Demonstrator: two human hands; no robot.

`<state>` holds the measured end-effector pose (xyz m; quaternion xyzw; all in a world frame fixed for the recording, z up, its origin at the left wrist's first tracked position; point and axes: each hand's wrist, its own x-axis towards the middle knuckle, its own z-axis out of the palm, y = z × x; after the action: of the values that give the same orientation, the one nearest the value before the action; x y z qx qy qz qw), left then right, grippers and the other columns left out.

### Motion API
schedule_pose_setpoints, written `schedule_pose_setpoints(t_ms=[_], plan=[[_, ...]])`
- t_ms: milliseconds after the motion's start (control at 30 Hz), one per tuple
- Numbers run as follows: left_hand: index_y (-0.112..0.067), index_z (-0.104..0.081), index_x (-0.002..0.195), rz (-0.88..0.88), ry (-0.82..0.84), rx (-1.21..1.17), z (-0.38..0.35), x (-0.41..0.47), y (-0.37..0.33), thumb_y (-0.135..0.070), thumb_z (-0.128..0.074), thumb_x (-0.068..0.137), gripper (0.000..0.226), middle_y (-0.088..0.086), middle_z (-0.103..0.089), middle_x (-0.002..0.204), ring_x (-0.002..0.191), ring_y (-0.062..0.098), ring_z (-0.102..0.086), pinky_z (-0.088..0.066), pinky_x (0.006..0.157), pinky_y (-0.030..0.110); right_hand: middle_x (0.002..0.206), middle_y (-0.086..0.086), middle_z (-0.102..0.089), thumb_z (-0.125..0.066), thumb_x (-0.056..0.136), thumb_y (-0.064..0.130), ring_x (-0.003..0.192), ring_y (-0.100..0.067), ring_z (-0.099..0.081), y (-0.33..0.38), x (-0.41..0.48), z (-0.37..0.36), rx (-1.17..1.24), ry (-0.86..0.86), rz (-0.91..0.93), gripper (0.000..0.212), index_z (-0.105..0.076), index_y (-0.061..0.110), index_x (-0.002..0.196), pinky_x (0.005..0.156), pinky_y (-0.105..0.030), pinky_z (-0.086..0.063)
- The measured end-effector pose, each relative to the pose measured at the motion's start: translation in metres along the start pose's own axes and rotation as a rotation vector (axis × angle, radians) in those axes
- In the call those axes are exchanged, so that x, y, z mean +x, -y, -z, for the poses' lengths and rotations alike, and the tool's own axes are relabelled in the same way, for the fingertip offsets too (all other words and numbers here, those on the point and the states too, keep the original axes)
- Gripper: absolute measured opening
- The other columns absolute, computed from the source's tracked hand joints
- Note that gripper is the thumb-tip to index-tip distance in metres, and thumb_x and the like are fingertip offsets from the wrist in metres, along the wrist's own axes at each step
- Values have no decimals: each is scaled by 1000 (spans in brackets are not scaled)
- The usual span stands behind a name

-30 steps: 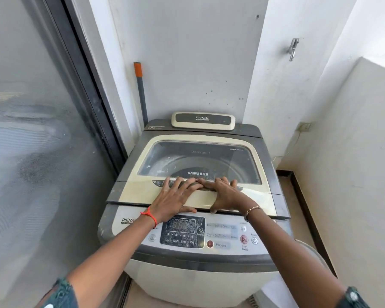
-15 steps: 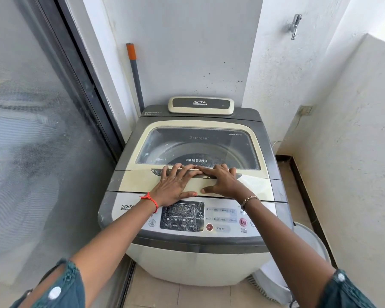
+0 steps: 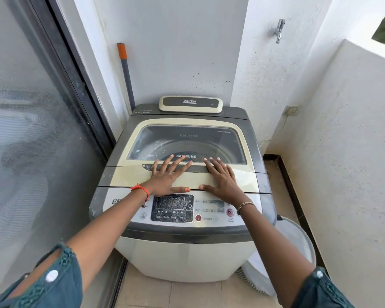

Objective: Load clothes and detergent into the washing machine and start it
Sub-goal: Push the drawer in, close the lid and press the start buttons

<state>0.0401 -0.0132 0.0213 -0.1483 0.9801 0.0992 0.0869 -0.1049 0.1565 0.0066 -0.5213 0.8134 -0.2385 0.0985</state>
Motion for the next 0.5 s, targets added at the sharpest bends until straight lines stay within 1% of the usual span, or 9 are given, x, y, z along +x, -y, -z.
schedule_pose_setpoints(t_ms=[133, 233, 300, 333, 433, 467, 500], plan=[[-47, 22, 137, -9, 29, -137, 3, 1, 6, -100, -4, 43, 111, -18, 29, 150, 137, 14, 29, 23, 106, 51, 156, 10, -2, -48, 92, 42, 140, -2, 8, -16, -28, 5, 108, -48, -80, 70, -9, 26, 147, 114, -32, 7], [-47, 18, 139, -17, 49, -214, 4, 0, 7, -100, -14, 43, 115, -21, 29, 148, 136, 10, 30, 25, 105, 49, 156, 7, -3, -43, 96, 30, 143, -7, 3, -24, -48, 12, 239, -41, -142, 61, -10, 22, 147, 113, -26, 6], [-48, 18, 139, -18, 47, -220, 3, 0, 7, -100, -16, 42, 115, -22, 28, 148, 136, 10, 30, 25, 105, 48, 156, 5, -5, -46, 96, 21, 143, -8, 0, -28, -61, 15, 299, -32, -162, 61, -13, 18, 147, 112, -21, 4], [-49, 17, 138, -20, 44, -222, 3, 0, 7, -100, -17, 41, 115, -22, 28, 148, 136, 10, 29, 25, 105, 47, 155, 4, -7, -49, 94, 17, 142, -5, -1, -29, -67, 17, 318, -25, -167, 63, -14, 16, 147, 113, -21, 2], [-51, 14, 137, -22, 43, -278, 4, 0, 7, -100, -21, 40, 114, -24, 25, 149, 136, 7, 27, 26, 104, 45, 154, 6, -11, -54, 89, 7, 137, 1, -5, -31, -81, 20, 376, -5, -192, 68, -18, 15, 146, 118, -29, -3], [-51, 13, 138, -22, 41, -296, 5, -1, 7, -100, -21, 40, 115, -26, 24, 147, 135, 5, 27, 25, 105, 45, 152, 8, -12, -55, 87, 3, 138, -1, -6, -32, -84, 20, 409, -6, -201, 70, -20, 15, 146, 118, -30, -4], [-50, 11, 139, -22, 37, -306, 5, -1, 6, -100, -21, 40, 115, -29, 22, 145, 134, 3, 26, 25, 105, 44, 149, 11, -13, -55, 84, -2, 140, -3, -7, -32, -87, 21, 445, -6, -210, 72, -21, 15, 145, 117, -26, -5]])
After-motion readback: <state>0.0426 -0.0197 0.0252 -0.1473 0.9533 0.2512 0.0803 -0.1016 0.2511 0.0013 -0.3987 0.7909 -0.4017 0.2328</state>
